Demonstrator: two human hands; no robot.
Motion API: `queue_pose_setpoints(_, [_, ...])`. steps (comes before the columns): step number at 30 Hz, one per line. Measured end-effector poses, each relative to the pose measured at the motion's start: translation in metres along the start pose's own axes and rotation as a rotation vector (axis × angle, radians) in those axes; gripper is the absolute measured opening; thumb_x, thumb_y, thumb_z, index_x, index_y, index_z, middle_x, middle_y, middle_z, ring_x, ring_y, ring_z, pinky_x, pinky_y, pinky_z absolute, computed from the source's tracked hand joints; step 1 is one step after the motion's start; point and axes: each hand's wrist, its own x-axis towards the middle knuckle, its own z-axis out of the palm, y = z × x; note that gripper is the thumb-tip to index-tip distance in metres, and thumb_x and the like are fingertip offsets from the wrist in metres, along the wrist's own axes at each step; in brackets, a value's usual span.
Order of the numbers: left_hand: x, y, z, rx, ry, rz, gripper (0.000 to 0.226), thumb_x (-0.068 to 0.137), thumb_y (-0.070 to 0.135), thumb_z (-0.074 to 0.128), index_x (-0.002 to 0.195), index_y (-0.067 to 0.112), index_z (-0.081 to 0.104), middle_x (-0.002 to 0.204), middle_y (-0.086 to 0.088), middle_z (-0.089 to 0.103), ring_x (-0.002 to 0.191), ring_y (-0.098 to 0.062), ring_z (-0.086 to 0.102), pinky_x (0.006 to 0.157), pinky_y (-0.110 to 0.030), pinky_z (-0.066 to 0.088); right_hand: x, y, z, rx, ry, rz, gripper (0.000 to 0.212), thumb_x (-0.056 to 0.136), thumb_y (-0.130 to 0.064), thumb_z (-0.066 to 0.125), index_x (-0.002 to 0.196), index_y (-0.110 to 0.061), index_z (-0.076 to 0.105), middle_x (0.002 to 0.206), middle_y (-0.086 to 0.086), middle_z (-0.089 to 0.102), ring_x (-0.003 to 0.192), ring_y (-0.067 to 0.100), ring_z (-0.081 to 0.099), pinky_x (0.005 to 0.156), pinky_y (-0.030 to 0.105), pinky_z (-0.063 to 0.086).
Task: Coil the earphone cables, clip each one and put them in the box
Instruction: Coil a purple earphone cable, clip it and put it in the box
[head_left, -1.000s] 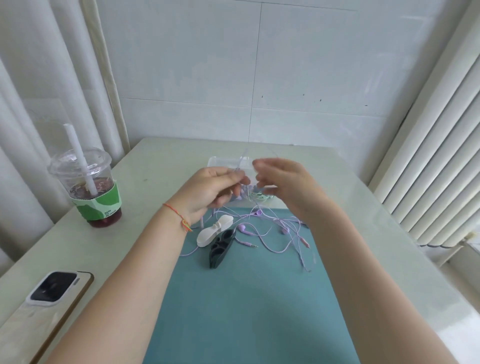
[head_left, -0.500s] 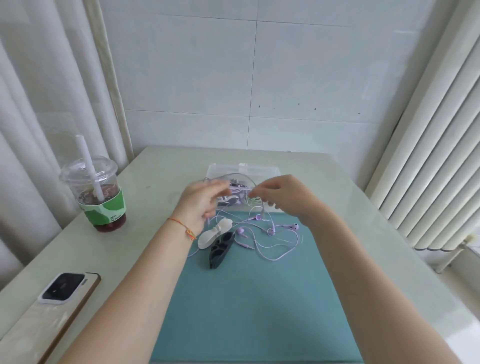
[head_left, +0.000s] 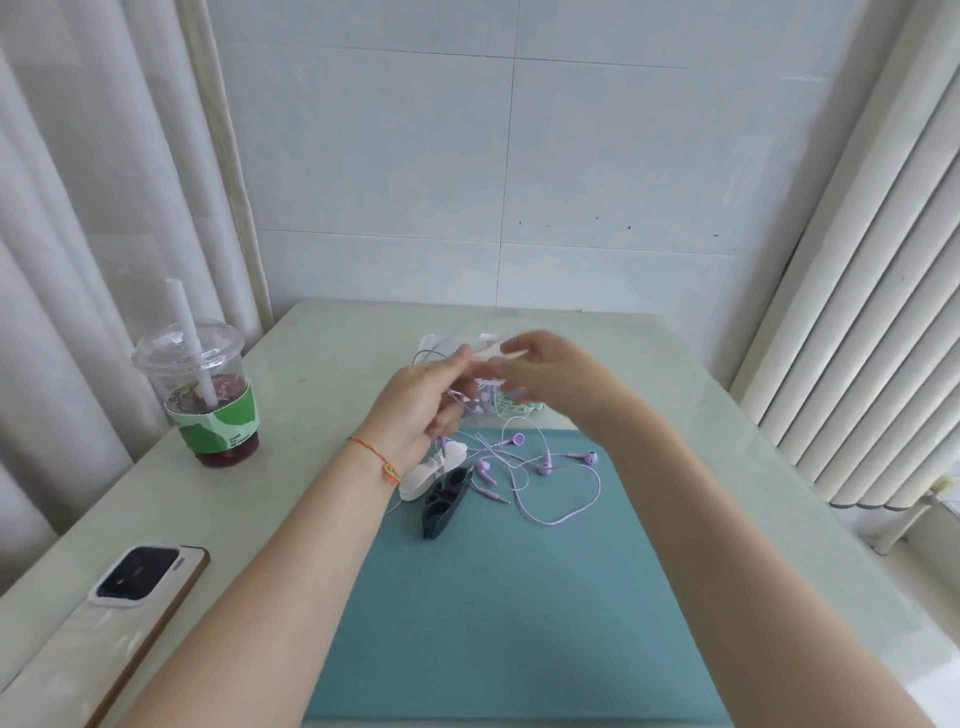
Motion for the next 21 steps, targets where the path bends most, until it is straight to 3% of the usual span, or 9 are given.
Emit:
queue_pose_setpoints(3, [0.002,0.005,0.0,-0.182,-0.014,-0.015,0.038,0.101,0.034,0.044,0.094,0.005,0.069,0.062,0.002,0.052,0.036,-0.006,0.029,0.043,-0.02,0.015,-0.007,0.018,0.009,-0.163,-0.271,0.027,0.05,0.082,-0.042,0.073,0.123,-0.017,0.057,0.114,-0.001,0.068,0.105,0.012,0.064,0.099,0.036,0.048])
queue_pose_setpoints(4, [0.003,0.006,0.0,-0.234,-0.008,-0.019,0.04,0.102,0.034,0.042,0.092,0.006,0.068,0.06,0.002,0.051,0.036,-0.006,0.029,0.041,-0.019,0.016,-0.009,0.021,0.011,-0.176,-0.337,0.024,0.039,0.083,-0.037,0.073,0.115,-0.017,0.063,0.105,-0.001,0.072,0.097,0.008,0.065,0.095,0.032,0.049])
queue_pose_setpoints(6, [0.004,0.008,-0.003,-0.314,0.04,-0.015,0.042,0.103,0.035,0.039,0.088,0.006,0.066,0.054,0.003,0.048,0.033,-0.006,0.028,0.039,-0.019,0.017,-0.015,0.022,0.011,-0.269,-0.364,0.027,0.018,0.086,-0.031,0.069,0.097,-0.017,0.069,0.078,0.002,0.074,0.071,0.009,0.06,0.07,0.024,0.047])
queue_pose_setpoints(8, [0.006,0.007,-0.01,-0.293,0.143,-0.002,0.044,0.104,0.036,0.035,0.085,0.008,0.064,0.047,0.006,0.039,0.03,-0.005,0.022,0.035,-0.018,0.015,-0.011,0.025,0.005,-0.308,-0.152,0.037,0.01,0.088,-0.029,0.065,0.086,-0.02,0.069,0.057,0.002,0.065,0.06,0.015,0.052,0.058,0.025,0.04])
queue_pose_setpoints(10, [0.007,0.003,-0.016,-0.175,0.259,-0.006,0.044,0.105,0.036,0.034,0.082,0.01,0.062,0.043,0.008,0.029,0.029,-0.004,0.017,0.032,-0.016,0.013,-0.004,0.027,-0.005,-0.107,0.183,0.052,0.011,0.089,-0.025,0.065,0.08,-0.019,0.066,0.048,0.002,0.057,0.049,0.017,0.052,0.061,0.031,0.049])
queue_pose_setpoints(12, [0.008,-0.004,-0.018,-0.046,0.34,-0.012,0.044,0.104,0.035,0.035,0.08,0.01,0.063,0.042,0.009,0.025,0.03,-0.005,0.014,0.033,-0.015,0.012,0.0,0.024,-0.016,0.092,0.406,0.023,0.016,0.088,-0.025,0.066,0.078,-0.013,0.063,0.047,0.002,0.054,0.04,0.015,0.053,0.062,0.04,0.055])
queue_pose_setpoints(16, [0.011,-0.014,-0.011,0.186,0.343,-0.049,0.042,0.101,0.033,0.04,0.077,0.011,0.068,0.05,0.004,0.031,0.033,-0.008,0.017,0.036,-0.016,0.013,0.0,0.01,-0.019,0.141,0.436,0.016,0.023,0.095,-0.025,0.052,0.083,-0.008,0.063,0.053,0.005,0.053,0.044,0.024,0.052,0.043,0.027,0.04])
queue_pose_setpoints(18, [0.01,-0.015,-0.007,0.318,0.279,-0.089,0.038,0.1,0.034,0.043,0.081,0.015,0.07,0.062,0.0,0.041,0.033,-0.008,0.023,0.035,-0.015,0.016,0.002,0.011,-0.021,0.03,0.431,0.081,0.023,0.093,-0.02,0.048,0.081,-0.011,0.064,0.054,0.001,0.046,0.047,0.022,0.045,0.044,0.023,0.032])
queue_pose_setpoints(21, [0.004,-0.011,-0.001,0.531,0.198,-0.154,0.038,0.099,0.045,0.043,0.096,0.017,0.068,0.078,-0.002,0.05,0.042,-0.011,0.031,0.036,-0.016,0.022,0.005,0.025,-0.029,-0.191,0.461,0.164,0.019,0.083,-0.012,0.048,0.081,0.002,0.06,0.063,0.003,0.043,0.058,0.021,0.036,0.057,0.026,0.03])
